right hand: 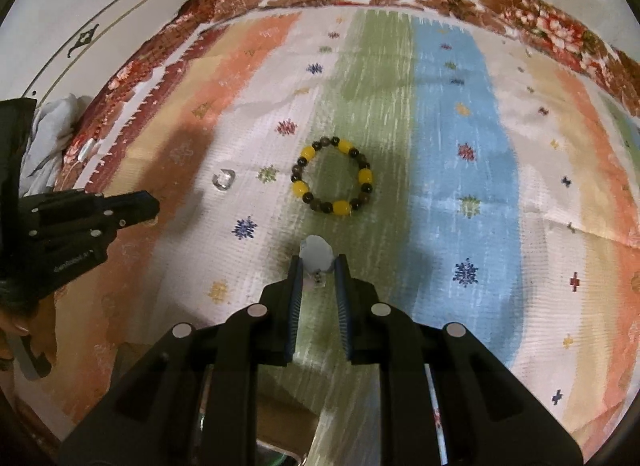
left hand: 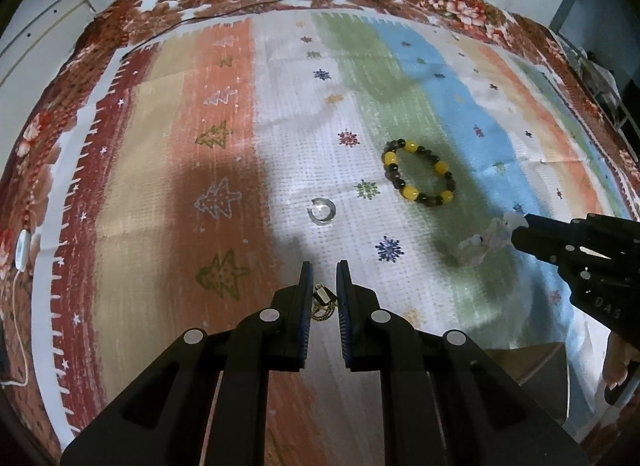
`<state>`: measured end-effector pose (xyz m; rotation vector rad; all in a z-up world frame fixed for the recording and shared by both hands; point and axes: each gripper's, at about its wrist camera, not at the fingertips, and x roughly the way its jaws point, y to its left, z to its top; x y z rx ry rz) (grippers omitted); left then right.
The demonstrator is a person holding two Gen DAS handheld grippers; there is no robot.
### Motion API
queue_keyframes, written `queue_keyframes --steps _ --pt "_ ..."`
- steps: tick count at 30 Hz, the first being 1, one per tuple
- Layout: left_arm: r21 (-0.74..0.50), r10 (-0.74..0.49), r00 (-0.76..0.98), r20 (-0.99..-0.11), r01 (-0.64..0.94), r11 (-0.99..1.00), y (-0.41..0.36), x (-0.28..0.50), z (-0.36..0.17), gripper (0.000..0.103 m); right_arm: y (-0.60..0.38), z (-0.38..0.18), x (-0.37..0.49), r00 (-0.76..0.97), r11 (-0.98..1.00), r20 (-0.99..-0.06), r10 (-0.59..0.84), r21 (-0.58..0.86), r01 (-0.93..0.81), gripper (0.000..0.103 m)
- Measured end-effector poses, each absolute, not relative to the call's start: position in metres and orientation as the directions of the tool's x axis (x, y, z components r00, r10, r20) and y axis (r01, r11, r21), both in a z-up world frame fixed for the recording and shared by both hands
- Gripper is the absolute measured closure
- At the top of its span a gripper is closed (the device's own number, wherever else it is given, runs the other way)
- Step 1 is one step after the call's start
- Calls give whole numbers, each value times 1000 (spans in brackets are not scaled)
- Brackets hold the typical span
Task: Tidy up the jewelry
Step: 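Lift the gold ring and shell charms and carry both over the silver tin, then open both tools to drop the ring and charms into the tin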
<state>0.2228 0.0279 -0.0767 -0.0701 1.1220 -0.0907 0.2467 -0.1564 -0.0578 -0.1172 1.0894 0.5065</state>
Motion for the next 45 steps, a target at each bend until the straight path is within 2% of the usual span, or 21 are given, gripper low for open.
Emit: queue_keyframes --steps 9,23,45 --pt "-125 -130 458 -879 43 991 22 207 -62 92 -162 -22 224 455 886 -821 343 123 -447 85" --pt "-191 -188 509 -840 48 980 10 173 -38 92 -168 11 174 496 858 -766 408 136 -496 85" --pt "-231 -262 507 -822 124 965 -27 118 -35 92 -181 13 112 451 819 -749 486 209 -535 85"
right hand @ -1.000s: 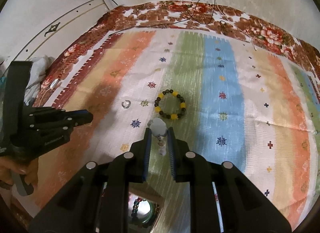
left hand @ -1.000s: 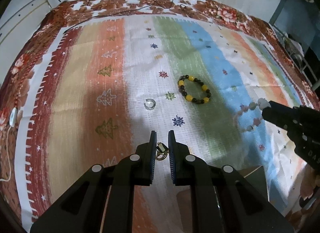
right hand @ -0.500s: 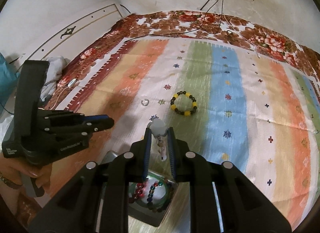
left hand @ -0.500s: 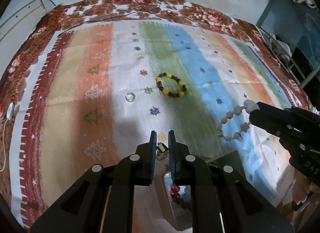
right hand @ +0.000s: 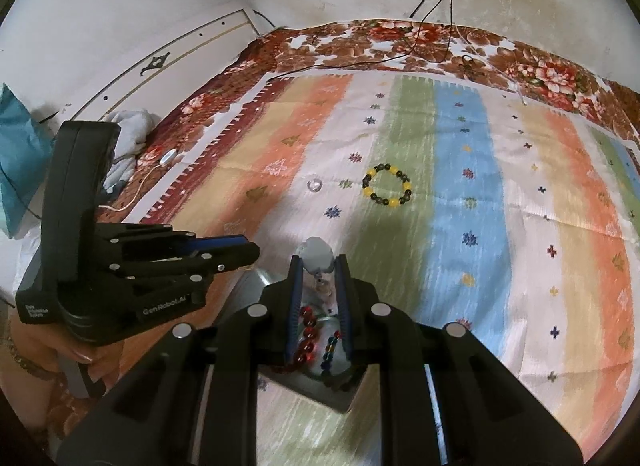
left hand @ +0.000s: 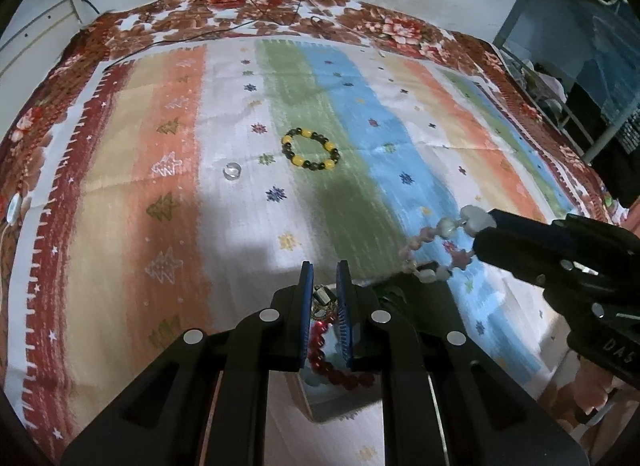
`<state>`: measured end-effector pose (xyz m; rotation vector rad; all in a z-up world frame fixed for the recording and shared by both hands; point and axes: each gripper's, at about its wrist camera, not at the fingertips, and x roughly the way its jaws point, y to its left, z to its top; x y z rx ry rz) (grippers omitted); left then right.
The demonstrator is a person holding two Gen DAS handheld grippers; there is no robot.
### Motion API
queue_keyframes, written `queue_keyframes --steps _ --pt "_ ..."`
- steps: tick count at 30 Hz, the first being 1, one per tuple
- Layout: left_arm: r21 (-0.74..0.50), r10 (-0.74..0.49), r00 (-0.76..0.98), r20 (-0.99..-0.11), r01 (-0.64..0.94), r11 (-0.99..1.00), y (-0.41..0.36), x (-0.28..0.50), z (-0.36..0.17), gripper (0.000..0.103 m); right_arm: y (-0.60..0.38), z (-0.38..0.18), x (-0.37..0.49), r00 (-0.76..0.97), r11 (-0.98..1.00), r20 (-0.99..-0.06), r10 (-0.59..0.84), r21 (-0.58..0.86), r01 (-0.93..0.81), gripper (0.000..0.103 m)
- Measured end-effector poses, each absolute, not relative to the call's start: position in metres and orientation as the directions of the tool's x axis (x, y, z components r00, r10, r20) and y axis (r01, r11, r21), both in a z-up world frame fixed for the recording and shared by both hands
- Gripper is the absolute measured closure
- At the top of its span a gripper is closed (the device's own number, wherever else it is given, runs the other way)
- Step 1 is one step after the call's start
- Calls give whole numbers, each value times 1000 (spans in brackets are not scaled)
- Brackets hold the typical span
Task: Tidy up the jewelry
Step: 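Open both tools to drop the ring and charms into the tin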
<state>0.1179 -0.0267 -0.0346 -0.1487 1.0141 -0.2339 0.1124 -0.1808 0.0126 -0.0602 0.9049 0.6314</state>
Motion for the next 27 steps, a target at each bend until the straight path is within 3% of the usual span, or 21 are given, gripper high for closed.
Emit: queue_keyframes --steps 13,15,16,17,18,27 --pt "-243 -277 478 -833 133 961 -42 101 -48 91 -180 -7 93 395 800 -772 498 232 -554 85" --pt "-241 -276 473 -837 136 961 -43 100 -50 89 -180 -8 92 391 800 -774 498 236 -552 82" --pt "-236 -270 471 -840 131 963 -42 100 -51 79 -181 -8 92 395 802 -772 498 237 -548 72" --pt "-233 -265 475 -839 125 964 -41 100 -51 77 -183 -6 92 403 803 -767 500 236 -547 62" --pt "-231 -261 478 -839 122 965 -40 100 -50 76 -184 -5 92 405 803 -765 501 237 -546 59" --pt "-235 -252 491 -834 97 967 -29 103 -48 75 -189 -7 99 406 810 -766 498 245 -532 57"
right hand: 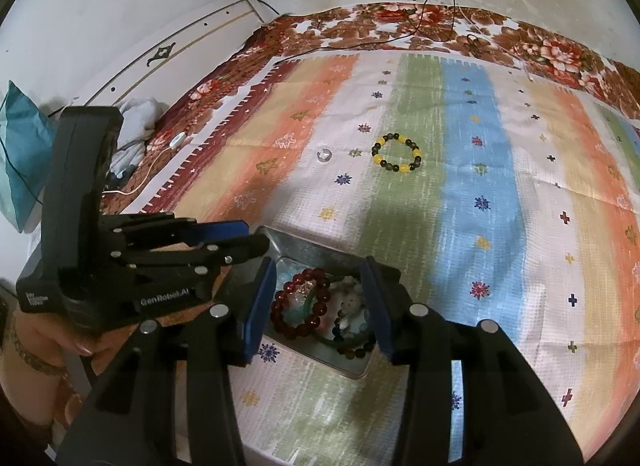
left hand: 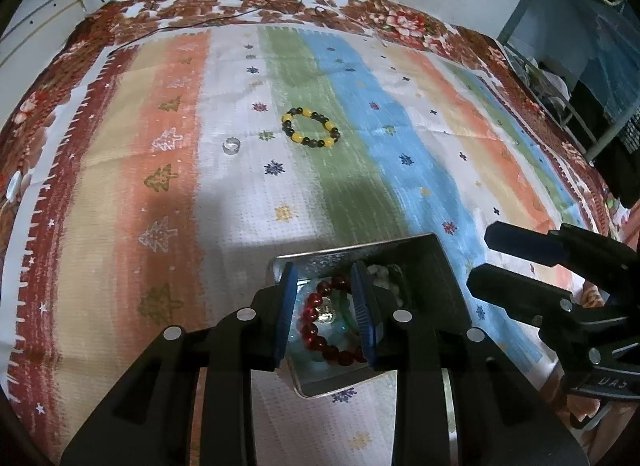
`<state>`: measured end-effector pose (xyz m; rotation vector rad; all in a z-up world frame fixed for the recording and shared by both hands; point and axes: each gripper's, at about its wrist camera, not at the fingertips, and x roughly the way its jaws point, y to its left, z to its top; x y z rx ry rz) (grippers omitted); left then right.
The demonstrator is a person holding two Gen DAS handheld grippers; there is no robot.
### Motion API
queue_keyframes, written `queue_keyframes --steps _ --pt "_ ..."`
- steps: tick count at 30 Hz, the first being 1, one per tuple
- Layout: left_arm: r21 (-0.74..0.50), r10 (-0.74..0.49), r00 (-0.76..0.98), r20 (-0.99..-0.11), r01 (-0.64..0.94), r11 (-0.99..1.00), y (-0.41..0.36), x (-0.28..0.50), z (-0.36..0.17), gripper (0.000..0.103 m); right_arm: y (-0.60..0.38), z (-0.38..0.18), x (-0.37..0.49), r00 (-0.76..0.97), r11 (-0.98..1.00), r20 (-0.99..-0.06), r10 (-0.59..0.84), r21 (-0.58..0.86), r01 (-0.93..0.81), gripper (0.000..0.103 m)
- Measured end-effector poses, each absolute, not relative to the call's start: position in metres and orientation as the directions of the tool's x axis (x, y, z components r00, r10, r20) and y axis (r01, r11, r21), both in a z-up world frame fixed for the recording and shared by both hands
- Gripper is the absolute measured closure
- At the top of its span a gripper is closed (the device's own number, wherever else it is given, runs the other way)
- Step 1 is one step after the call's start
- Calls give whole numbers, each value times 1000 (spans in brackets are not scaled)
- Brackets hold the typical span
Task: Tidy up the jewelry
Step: 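Open both tools to drop the ring and charms into the tin, then move the left tool to the silver ring while the right tool approaches the yellow-and-black bracelet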
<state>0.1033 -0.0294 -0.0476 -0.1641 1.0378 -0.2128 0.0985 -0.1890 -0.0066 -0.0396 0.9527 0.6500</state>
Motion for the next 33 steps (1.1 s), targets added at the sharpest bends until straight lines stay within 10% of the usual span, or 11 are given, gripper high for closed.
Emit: queue_keyframes --steps 33 --pt "-90 -101 447 -889 46 995 4 197 -74 62 -189 -43 197 451 889 -813 369 167 -425 52"
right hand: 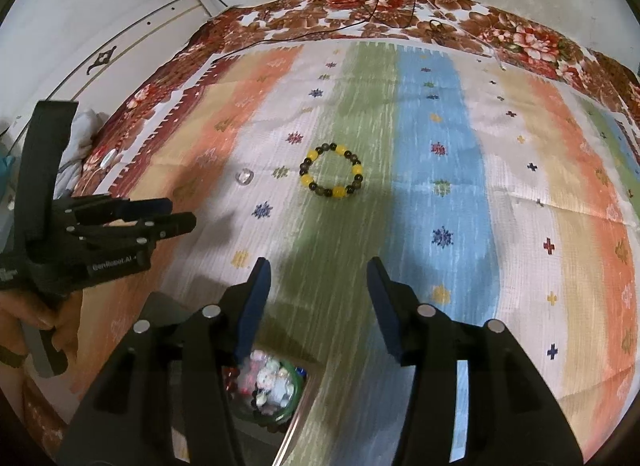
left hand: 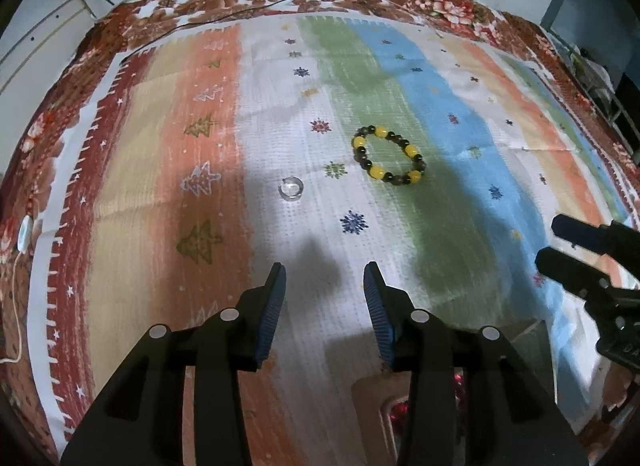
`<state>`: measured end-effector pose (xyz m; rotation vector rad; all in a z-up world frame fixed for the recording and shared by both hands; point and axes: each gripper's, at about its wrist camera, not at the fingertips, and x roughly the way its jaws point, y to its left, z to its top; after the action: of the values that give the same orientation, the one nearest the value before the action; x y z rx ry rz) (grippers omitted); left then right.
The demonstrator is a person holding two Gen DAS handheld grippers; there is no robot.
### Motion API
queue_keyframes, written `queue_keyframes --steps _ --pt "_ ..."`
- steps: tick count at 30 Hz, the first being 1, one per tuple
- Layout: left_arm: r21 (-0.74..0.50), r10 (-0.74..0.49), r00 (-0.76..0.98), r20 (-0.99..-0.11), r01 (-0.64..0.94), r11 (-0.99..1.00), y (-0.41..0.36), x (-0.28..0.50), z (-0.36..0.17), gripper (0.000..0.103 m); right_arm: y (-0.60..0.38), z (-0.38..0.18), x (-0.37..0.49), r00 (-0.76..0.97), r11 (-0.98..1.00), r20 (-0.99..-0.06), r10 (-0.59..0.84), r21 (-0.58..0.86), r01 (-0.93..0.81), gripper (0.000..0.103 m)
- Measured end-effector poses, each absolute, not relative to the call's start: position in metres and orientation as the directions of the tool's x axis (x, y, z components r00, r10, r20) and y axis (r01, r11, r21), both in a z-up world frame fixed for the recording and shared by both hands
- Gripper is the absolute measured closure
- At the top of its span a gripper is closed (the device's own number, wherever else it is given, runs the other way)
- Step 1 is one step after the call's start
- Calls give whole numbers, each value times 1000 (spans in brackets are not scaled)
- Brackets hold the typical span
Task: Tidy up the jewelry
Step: 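Move the left tool to the silver ring while the right tool approaches the yellow-and-black bracelet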
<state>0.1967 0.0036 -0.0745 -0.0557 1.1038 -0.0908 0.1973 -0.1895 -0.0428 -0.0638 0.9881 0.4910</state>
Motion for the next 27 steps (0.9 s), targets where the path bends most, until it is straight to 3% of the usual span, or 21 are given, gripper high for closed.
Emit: queue_keyframes --steps 27 --pt "-36 -47 418 -907 33 999 22 253 -96 61 -172 -75 268 427 906 -842 331 156 -393 52"
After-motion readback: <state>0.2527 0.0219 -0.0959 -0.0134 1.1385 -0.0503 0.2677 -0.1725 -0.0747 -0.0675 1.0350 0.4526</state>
